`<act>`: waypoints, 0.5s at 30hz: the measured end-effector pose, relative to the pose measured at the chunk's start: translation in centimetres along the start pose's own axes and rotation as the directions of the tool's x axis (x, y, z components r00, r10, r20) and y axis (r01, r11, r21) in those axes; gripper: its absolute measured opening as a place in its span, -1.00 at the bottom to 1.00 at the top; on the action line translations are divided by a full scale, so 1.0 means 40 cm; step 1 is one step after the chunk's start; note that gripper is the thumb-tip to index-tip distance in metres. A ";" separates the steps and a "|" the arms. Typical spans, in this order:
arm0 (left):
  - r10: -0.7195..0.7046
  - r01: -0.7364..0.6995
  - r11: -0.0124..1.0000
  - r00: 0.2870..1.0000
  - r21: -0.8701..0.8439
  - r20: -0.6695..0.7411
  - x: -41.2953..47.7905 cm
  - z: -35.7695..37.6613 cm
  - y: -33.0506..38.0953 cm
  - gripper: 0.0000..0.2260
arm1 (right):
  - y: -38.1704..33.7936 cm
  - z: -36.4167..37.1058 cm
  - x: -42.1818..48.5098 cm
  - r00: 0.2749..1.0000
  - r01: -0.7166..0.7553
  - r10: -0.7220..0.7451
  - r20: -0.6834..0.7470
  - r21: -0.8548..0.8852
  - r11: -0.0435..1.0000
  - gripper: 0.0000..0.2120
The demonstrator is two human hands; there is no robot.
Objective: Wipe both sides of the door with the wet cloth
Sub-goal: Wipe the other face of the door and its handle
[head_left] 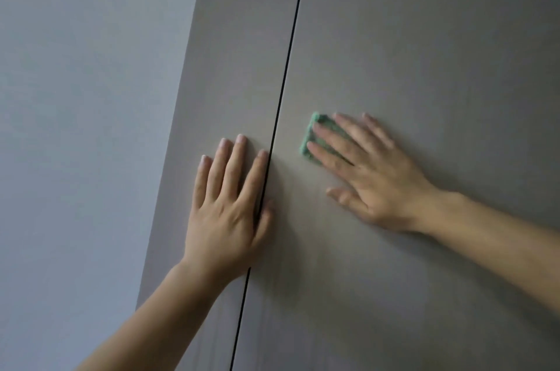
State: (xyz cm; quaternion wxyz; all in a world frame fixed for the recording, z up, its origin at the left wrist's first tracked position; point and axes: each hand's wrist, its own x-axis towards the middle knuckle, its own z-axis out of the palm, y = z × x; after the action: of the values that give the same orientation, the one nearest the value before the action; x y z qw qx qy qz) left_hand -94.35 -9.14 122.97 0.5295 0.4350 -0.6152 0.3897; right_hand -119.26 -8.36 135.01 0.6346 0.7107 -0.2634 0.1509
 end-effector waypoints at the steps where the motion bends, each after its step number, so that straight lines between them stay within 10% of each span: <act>1: -0.013 0.013 1.000 1.000 0.002 -0.001 0.001 -0.002 0.006 -0.42 | 0.056 -0.003 0.017 0.991 -0.136 0.136 -0.011 0.000 0.991 -0.34; 5: -0.015 0.014 1.000 1.000 -0.015 -0.013 0.016 -0.001 0.044 -0.42 | 0.117 -0.028 0.055 0.864 -0.496 0.500 -0.053 0.073 0.865 -0.28; 11: 0.156 -0.153 0.985 0.987 -0.075 0.034 0.039 0.010 0.111 -0.43 | 0.056 -0.001 -0.060 0.999 -0.039 0.039 0.005 0.000 0.999 -0.34; 15: 0.116 -0.115 0.993 0.993 -0.028 0.037 0.040 0.019 0.145 -0.47 | 0.256 -0.035 -0.010 0.836 -0.545 0.548 -0.040 0.061 0.836 -0.29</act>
State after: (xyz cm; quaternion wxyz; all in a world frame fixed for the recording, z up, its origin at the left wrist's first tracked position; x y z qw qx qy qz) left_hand -100.20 -8.21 124.35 0.4997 0.3995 -0.6543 0.4032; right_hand -125.21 -7.47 143.42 0.5553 0.6163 -0.4338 0.3516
